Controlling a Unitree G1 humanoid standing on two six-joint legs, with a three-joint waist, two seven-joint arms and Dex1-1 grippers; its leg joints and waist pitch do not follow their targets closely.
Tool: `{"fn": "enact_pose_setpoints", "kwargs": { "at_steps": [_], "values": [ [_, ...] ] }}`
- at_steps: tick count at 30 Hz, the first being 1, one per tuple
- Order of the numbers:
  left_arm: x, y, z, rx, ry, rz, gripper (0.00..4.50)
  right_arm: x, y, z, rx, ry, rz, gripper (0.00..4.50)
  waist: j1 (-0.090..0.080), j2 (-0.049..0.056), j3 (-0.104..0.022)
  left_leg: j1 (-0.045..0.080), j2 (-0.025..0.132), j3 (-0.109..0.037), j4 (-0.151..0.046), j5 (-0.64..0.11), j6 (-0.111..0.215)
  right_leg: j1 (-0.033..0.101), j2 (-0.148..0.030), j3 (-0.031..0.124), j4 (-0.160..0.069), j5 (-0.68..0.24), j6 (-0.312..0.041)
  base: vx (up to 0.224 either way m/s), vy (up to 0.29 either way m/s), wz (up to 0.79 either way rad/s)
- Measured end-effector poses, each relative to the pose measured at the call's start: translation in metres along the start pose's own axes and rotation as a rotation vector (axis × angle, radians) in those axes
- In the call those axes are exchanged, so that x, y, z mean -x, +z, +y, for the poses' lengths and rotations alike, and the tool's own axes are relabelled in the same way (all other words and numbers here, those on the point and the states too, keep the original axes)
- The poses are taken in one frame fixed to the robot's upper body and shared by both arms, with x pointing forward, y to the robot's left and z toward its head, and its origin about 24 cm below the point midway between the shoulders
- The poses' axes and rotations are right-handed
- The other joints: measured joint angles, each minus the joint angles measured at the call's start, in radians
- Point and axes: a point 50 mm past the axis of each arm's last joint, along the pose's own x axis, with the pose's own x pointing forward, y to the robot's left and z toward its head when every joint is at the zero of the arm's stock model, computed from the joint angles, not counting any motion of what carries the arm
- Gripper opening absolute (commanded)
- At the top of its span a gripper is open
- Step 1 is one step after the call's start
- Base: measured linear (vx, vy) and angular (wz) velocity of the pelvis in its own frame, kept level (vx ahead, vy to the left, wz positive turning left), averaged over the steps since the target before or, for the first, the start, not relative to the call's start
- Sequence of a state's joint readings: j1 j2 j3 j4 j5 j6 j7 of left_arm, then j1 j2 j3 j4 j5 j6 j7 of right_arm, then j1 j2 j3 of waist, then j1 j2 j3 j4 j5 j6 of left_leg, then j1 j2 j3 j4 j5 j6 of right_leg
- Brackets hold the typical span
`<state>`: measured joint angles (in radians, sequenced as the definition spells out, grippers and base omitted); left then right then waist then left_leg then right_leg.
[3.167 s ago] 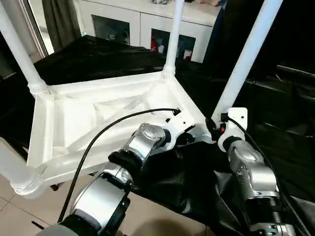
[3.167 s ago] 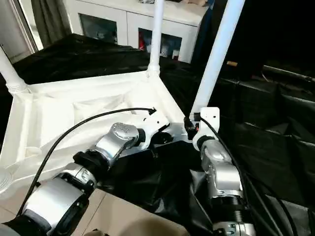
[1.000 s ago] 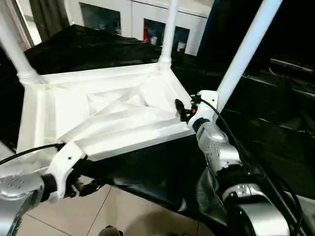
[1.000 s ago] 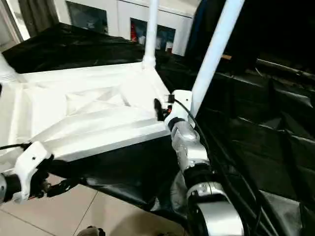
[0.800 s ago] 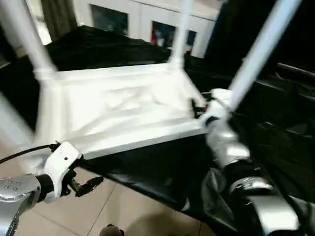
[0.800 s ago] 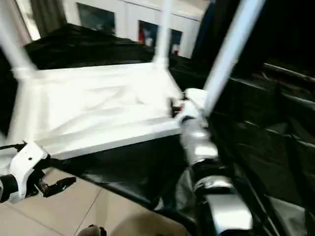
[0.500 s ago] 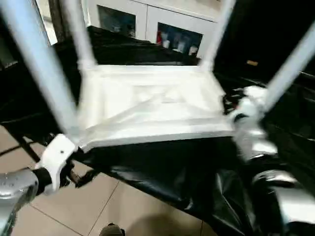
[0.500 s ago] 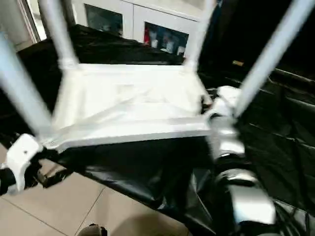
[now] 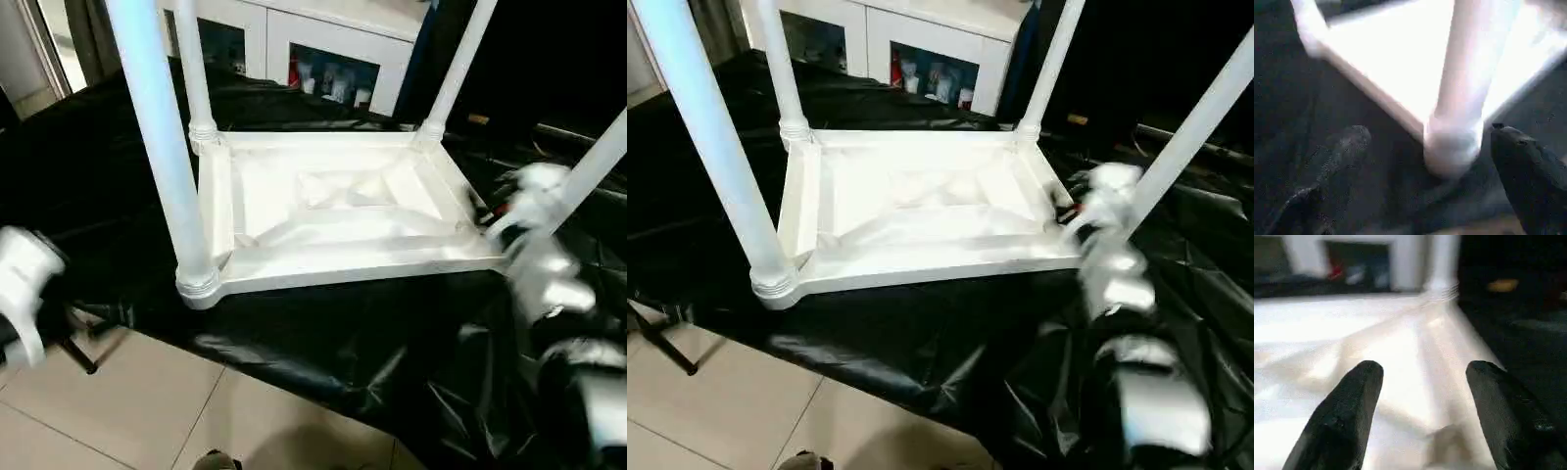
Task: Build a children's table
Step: Rotate leg to tighten, then rotate table base
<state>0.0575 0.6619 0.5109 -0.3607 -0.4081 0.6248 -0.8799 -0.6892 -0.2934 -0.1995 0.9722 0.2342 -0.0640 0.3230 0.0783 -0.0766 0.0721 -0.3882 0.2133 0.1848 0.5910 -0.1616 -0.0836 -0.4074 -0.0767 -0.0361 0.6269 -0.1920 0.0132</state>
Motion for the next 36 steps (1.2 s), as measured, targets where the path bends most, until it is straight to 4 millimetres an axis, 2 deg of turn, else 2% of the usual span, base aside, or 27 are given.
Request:
{"fn": "enact_pose_setpoints", "kwargs": {
  "at_steps": [2,6,10,13,16,20,25,30,32,36],
  "values": [
    [-0.008,0.005,-0.003,0.037,-0.006,-0.092,4.50,0.005,-0.013,0.008,-0.027,0.020,0.021,3.42,0.008,0.000,0.000,0.000,0.000,0.000,0.001,0.000,0.000,0.000,0.000,0.001,0.000,0.000,0.000,0.000,0.000,0.00],
    [-0.028,0.001,-0.017,0.132,-0.066,-0.181,4.50,0.017,-0.019,0.013,-0.059,0.001,-0.018,3.87,0.020,0.000,0.000,0.001,0.000,0.000,0.001,0.000,0.000,0.002,-0.001,0.000,0.000,0.000,0.000,0.000,0.000,0.00],
    [-0.050,0.005,-0.032,0.197,-0.170,-0.249,4.50,0.033,-0.023,0.015,-0.043,-0.012,-0.056,4.22,0.019,-0.002,-0.001,0.002,0.000,-0.001,0.001,0.000,0.000,0.002,-0.001,0.000,0.000,0.000,0.000,0.000,0.000,0.00],
    [-0.056,0.006,-0.034,0.217,-0.187,-0.267,4.50,0.040,-0.030,0.013,-0.045,-0.038,-0.047,4.43,0.009,-0.003,-0.002,0.002,0.000,-0.003,0.001,0.000,0.000,0.002,0.000,0.000,0.001,-0.002,0.005,0.000,0.000,0.00],
    [-0.077,0.005,-0.039,0.241,-0.202,-0.293,4.50,0.054,-0.037,0.007,-0.024,-0.116,-0.051,4.43,0.016,-0.003,-0.002,0.002,-0.001,-0.004,0.000,0.000,0.000,0.003,0.000,0.000,0.000,-0.003,0.006,0.000,0.000,0.00],
    [-0.095,0.002,-0.042,0.240,-0.190,-0.280,4.50,0.062,-0.042,0.008,0.002,-0.151,-0.010,4.43,0.009,-0.004,-0.002,0.001,-0.003,-0.007,0.000,0.000,0.000,0.004,-0.001,0.001,-0.001,-0.003,0.007,0.000,0.000,0.00],
    [-0.104,0.009,-0.056,0.282,-0.277,-0.310,4.50,0.065,-0.045,-0.001,0.046,-0.215,0.062,4.43,0.012,-0.005,-0.003,0.001,-0.003,-0.008,0.000,0.000,0.000,0.004,-0.001,0.001,-0.001,-0.004,0.009,0.000,0.000,0.00],
    [-0.105,0.020,-0.090,0.324,-0.580,-0.294,4.50,0.065,-0.044,-0.008,0.115,-0.347,0.092,4.43,0.012,-0.004,-0.003,0.000,-0.004,-0.005,0.000,0.000,0.000,0.003,-0.001,0.001,-0.001,-0.004,0.006,0.000,0.000,0.00],
    [-0.106,0.022,-0.100,0.346,-0.645,-0.302,4.50,0.064,-0.042,-0.009,0.121,-0.370,0.097,4.43,0.009,-0.004,-0.003,0.000,-0.004,-0.004,0.000,0.000,0.000,0.003,-0.001,0.001,-0.001,-0.004,0.007,0.000,0.000,0.00],
    [-0.109,0.026,-0.106,0.370,-0.688,-0.323,4.50,0.068,-0.041,-0.017,0.149,-0.487,0.092,4.43,0.010,-0.005,-0.003,0.001,-0.004,-0.004,0.000,0.000,0.000,0.004,-0.001,0.001,-0.001,-0.006,0.011,0.000,0.000,0.00]
  ]
}}
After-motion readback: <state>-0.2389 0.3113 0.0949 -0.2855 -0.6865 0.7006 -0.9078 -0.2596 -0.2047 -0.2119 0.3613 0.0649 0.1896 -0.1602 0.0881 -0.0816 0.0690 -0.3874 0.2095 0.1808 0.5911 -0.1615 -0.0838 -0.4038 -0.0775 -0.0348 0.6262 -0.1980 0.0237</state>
